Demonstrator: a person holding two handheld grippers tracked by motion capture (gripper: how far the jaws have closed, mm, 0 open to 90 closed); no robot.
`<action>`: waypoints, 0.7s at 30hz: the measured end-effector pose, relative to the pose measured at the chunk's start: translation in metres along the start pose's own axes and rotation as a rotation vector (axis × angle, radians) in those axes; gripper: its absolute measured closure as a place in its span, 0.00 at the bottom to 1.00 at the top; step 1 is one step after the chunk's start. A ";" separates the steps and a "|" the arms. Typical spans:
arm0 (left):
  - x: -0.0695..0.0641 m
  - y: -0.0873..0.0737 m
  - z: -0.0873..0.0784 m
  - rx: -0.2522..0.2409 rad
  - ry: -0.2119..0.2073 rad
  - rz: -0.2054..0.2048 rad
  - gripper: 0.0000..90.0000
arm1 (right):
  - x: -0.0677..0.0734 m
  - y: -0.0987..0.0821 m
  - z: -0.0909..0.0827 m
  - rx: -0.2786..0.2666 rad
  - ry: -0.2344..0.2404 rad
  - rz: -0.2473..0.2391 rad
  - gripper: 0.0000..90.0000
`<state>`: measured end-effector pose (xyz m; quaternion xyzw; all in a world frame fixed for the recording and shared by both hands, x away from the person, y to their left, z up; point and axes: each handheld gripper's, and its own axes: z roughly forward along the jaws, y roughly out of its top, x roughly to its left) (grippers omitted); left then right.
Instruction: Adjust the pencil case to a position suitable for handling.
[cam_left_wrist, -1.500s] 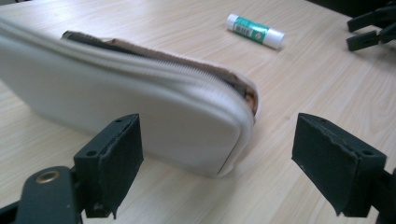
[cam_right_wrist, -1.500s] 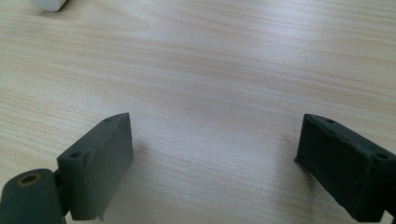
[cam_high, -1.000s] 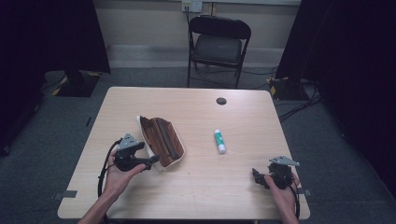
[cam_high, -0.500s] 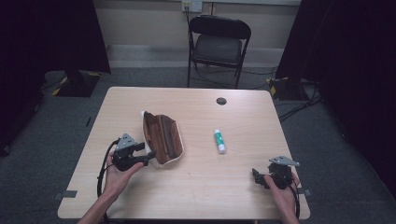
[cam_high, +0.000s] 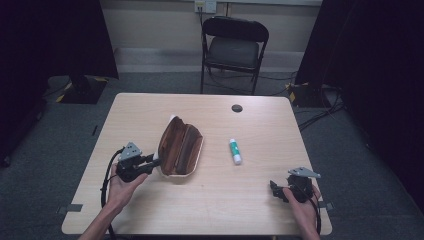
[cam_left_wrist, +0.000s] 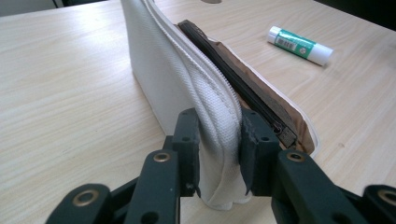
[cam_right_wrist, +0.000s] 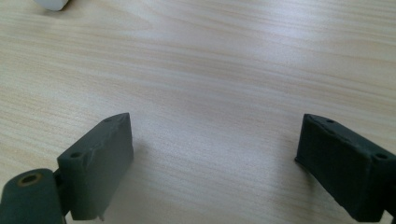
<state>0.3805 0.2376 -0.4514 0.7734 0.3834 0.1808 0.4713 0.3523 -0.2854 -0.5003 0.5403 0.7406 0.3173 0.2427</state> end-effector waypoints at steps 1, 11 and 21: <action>0.000 0.000 0.000 -0.002 -0.003 0.002 0.79 | 0.000 0.000 0.000 0.000 0.000 0.000 0.11; 0.000 -0.003 -0.010 0.007 -0.086 0.027 0.86 | 0.000 0.000 0.000 0.000 0.000 0.000 0.11; -0.007 -0.005 -0.012 0.012 -0.086 0.032 0.68 | 0.000 0.000 0.000 0.000 0.000 0.000 0.11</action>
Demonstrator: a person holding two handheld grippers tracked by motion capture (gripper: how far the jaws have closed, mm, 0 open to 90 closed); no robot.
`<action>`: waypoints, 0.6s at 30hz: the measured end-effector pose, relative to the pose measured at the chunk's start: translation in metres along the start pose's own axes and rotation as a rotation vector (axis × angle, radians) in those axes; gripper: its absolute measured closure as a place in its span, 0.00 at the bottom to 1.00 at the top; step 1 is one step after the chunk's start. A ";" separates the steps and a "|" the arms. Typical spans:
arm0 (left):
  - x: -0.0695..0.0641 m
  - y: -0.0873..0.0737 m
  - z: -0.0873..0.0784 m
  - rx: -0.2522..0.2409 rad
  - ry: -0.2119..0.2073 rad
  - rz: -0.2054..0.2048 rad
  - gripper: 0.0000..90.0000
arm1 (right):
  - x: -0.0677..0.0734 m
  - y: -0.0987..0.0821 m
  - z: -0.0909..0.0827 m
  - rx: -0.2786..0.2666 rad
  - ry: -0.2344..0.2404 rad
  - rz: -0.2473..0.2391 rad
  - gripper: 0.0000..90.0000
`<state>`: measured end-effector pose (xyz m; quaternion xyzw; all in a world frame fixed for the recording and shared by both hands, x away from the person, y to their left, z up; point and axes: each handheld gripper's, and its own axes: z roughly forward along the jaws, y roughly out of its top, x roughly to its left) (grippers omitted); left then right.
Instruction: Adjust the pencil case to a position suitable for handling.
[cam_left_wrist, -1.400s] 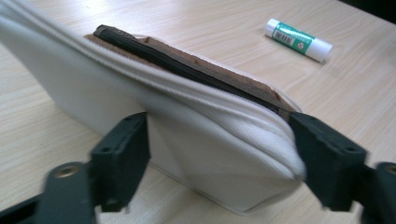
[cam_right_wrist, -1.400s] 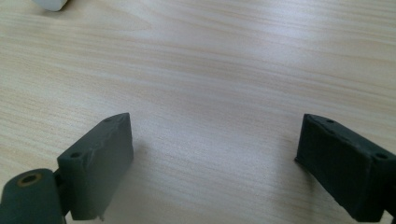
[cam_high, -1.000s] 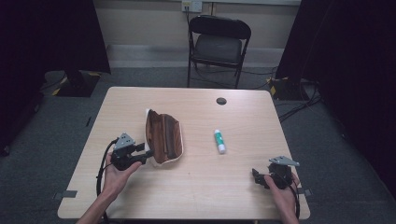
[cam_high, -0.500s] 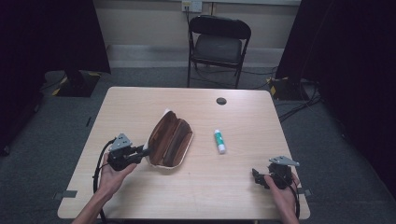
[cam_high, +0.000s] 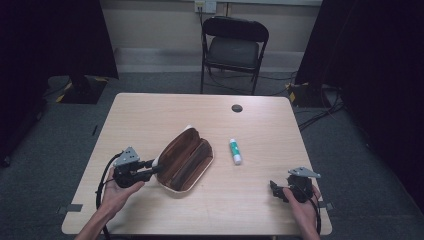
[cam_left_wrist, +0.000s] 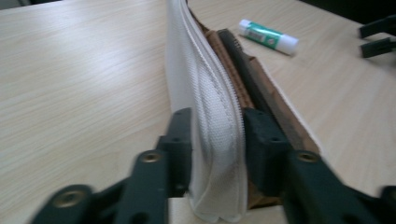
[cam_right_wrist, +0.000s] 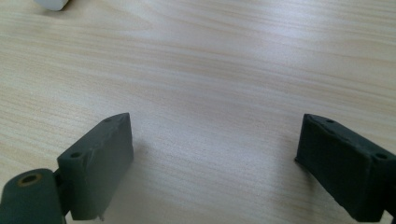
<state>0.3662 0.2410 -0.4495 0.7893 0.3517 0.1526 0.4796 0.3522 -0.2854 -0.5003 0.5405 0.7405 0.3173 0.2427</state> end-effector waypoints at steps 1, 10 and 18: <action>0.000 0.000 0.002 0.001 0.010 -0.007 0.68 | 0.000 0.000 0.000 0.000 0.000 0.000 0.11; 0.002 0.000 0.017 0.047 0.039 -0.015 0.77 | 0.000 0.000 0.000 0.000 0.000 0.000 0.11; 0.005 -0.003 0.008 0.038 -0.061 -0.007 0.86 | 0.000 0.000 0.000 0.000 0.000 -0.001 0.11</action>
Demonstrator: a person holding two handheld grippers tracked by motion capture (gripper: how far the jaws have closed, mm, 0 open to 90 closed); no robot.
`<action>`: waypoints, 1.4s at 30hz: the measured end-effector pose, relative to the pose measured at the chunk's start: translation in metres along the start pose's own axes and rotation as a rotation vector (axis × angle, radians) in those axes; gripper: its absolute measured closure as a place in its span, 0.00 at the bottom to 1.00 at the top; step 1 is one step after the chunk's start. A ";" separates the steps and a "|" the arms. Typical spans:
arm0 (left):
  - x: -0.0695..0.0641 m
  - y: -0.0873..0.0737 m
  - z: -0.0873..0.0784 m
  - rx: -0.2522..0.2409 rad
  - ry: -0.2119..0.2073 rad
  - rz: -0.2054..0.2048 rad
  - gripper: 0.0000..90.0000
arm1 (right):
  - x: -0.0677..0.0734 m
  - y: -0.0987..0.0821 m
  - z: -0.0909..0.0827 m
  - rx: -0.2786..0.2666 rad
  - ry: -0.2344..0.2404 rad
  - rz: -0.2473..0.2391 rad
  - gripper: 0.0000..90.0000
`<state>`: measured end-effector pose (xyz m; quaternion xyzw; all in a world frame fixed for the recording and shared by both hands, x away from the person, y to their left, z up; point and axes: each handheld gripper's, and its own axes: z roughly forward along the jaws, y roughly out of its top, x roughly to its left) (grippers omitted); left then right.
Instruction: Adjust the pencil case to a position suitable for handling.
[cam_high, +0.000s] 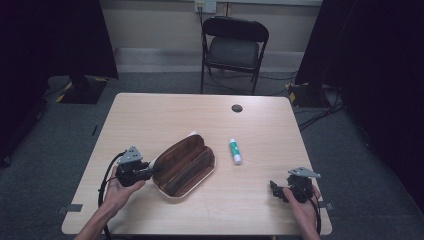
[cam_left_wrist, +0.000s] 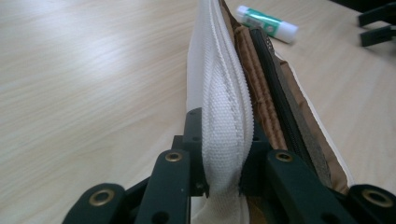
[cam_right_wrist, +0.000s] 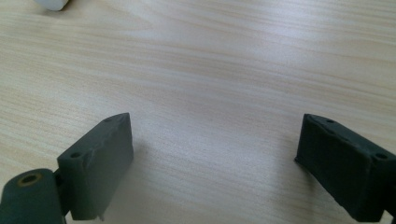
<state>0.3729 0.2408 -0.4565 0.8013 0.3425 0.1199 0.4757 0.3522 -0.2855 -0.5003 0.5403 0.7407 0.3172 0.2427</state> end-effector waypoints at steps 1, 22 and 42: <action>0.000 -0.001 0.000 -0.002 -0.013 0.005 0.86 | 0.000 0.000 0.000 0.000 0.000 0.001 0.11; -0.026 0.003 0.012 0.034 -0.197 0.091 0.86 | 0.001 0.001 0.001 0.002 -0.001 -0.001 0.11; -0.024 -0.001 -0.002 0.039 -0.054 0.072 0.82 | 0.002 0.001 0.001 0.001 0.004 0.000 0.11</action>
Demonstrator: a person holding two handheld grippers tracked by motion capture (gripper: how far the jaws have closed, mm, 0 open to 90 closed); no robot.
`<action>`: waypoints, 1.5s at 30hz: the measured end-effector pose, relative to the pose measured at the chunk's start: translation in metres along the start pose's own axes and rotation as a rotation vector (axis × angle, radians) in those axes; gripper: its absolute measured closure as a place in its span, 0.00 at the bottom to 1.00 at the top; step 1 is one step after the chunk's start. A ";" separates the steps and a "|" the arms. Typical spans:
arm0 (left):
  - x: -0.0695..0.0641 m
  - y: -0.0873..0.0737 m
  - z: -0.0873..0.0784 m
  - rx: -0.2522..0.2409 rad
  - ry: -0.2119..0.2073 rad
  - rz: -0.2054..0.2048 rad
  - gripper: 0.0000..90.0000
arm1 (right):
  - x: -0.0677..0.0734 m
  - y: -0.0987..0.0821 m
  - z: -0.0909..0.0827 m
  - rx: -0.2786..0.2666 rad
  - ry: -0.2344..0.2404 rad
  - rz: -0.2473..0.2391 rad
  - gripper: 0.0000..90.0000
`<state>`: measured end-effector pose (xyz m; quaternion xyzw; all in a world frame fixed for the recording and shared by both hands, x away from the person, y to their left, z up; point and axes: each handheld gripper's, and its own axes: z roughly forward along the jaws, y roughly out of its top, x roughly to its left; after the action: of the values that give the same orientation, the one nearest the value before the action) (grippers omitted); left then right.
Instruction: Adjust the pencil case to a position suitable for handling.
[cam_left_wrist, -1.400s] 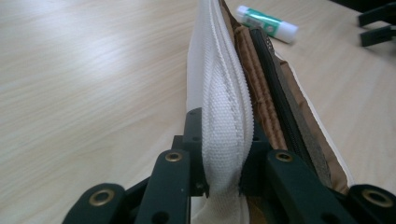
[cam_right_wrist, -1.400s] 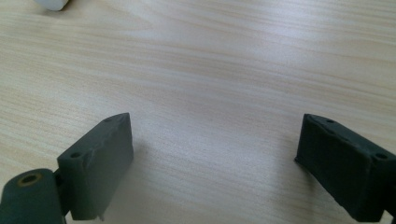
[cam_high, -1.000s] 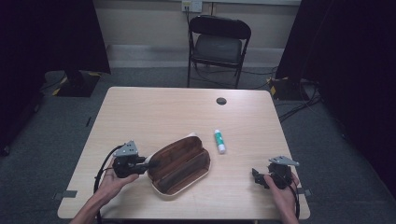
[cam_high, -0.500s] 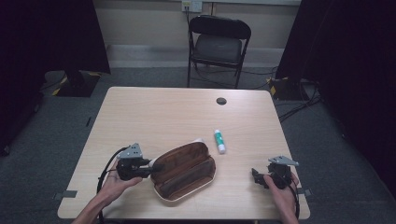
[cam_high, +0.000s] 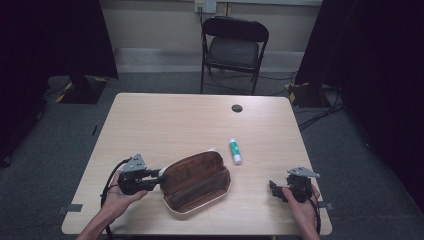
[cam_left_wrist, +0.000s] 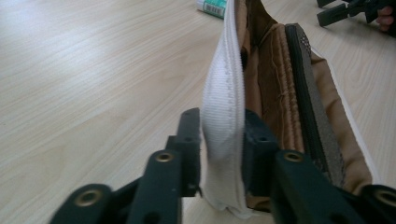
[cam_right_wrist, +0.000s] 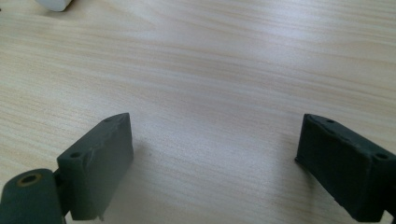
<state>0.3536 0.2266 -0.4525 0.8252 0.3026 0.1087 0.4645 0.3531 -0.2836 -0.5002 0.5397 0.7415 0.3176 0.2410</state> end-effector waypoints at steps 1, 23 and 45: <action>0.001 0.001 0.000 0.005 0.006 0.007 0.83 | 0.000 0.000 0.000 0.000 0.000 0.000 0.11; 0.026 0.007 0.014 -0.042 0.125 -0.068 0.63 | 0.001 0.001 0.001 0.000 0.003 -0.002 0.11; 0.014 -0.002 -0.012 -0.024 0.075 -0.104 0.40 | 0.001 0.001 0.001 0.000 0.004 -0.002 0.11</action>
<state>0.3584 0.2444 -0.4488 0.7981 0.3608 0.1189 0.4678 0.3542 -0.2827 -0.5002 0.5383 0.7425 0.3184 0.2401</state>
